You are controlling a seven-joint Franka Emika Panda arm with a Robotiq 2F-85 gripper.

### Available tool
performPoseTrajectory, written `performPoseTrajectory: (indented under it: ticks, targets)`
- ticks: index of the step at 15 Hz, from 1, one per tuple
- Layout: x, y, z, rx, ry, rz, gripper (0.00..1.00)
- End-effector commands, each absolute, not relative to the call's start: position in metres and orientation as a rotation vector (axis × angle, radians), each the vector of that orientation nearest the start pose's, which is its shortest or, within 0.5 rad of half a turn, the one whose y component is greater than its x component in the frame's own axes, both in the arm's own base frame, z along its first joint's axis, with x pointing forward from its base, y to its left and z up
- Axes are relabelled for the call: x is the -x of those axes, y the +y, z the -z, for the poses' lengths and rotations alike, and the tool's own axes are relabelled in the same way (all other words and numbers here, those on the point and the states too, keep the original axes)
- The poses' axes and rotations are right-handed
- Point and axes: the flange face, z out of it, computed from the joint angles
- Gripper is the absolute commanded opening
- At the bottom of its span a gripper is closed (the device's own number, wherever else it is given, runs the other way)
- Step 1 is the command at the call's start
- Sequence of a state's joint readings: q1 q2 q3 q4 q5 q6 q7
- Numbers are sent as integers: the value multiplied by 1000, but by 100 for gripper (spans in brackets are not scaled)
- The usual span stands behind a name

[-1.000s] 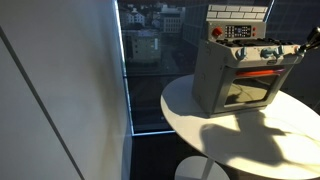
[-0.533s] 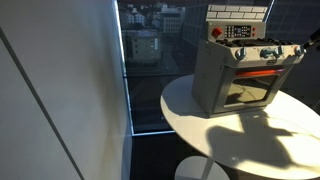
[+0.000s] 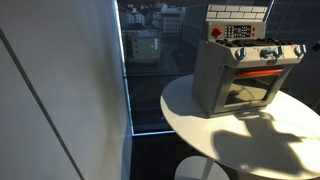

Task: Turn the rightmost blue knob on the stove to the left

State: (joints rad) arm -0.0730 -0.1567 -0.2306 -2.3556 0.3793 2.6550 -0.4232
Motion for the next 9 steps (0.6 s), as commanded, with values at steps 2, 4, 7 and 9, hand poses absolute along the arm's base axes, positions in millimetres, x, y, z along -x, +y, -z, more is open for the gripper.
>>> performPoseTrajectory:
  ticks: [2, 4, 7, 9]
  targets:
    - [-467, -173, -451, 2979, 205, 560, 100]
    - [-457, -175, -456, 3011, 178, 450, 100]
    - [-441, -173, -467, 3030, 125, 271, 100]
    - [-428, -168, -479, 3017, 91, 151, 100]
